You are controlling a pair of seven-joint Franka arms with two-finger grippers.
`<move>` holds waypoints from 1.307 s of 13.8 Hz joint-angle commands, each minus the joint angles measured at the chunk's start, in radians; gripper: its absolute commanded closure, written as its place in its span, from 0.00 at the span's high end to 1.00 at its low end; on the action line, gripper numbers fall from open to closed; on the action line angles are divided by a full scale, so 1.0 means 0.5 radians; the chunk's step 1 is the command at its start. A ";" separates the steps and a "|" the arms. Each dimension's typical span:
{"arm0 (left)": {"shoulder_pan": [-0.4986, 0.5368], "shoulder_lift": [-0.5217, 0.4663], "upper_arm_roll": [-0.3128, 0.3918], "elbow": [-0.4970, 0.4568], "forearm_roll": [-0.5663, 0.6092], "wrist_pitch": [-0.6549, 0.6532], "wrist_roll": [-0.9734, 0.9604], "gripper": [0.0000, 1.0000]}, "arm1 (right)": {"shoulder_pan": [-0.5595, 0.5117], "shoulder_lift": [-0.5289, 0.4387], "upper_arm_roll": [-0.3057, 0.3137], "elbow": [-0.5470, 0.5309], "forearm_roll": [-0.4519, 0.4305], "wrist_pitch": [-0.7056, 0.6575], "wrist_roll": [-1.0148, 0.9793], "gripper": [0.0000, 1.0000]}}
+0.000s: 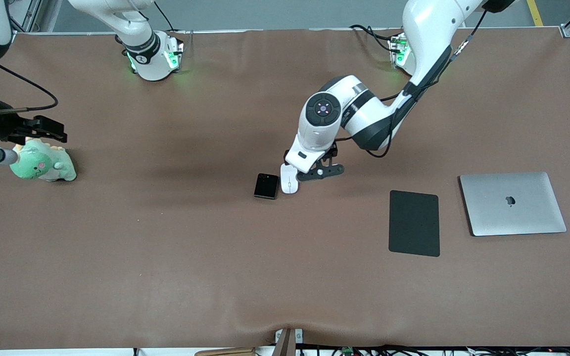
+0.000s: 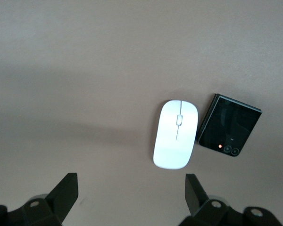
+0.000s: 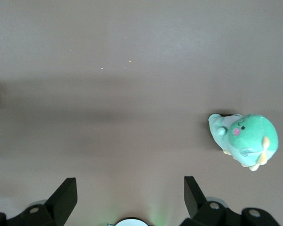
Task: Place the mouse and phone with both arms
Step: 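Grasp the white mouse with the left gripper while the right gripper reaches the phone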
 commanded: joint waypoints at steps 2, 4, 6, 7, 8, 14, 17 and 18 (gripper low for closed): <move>-0.126 0.203 0.006 0.045 0.263 0.221 -0.046 1.00 | 0.158 0.091 -0.006 0.050 0.043 0.052 0.227 1.00; -0.144 0.271 0.009 0.045 0.276 0.331 -0.061 1.00 | 0.210 0.149 -0.006 0.050 0.113 0.098 0.295 1.00; -0.172 0.320 0.024 0.048 0.306 0.380 -0.077 1.00 | 0.265 0.210 -0.006 0.050 0.193 0.150 0.350 1.00; -0.190 0.332 0.061 0.048 0.343 0.381 -0.083 1.00 | 0.290 0.241 -0.006 0.050 0.218 0.180 0.393 1.00; -0.215 0.354 0.076 0.048 0.350 0.384 -0.092 1.00 | 0.326 0.272 -0.006 0.050 0.242 0.217 0.442 1.00; -0.319 0.471 0.187 0.140 0.344 0.417 -0.166 1.00 | 0.492 0.419 -0.006 0.050 0.473 0.417 0.792 1.00; -0.322 0.501 0.190 0.143 0.347 0.460 -0.205 1.00 | 0.599 0.496 -0.006 0.050 0.470 0.530 0.912 1.00; -0.325 0.501 0.190 0.146 0.347 0.460 -0.221 1.00 | 0.639 0.524 -0.009 0.068 0.467 0.561 0.961 1.00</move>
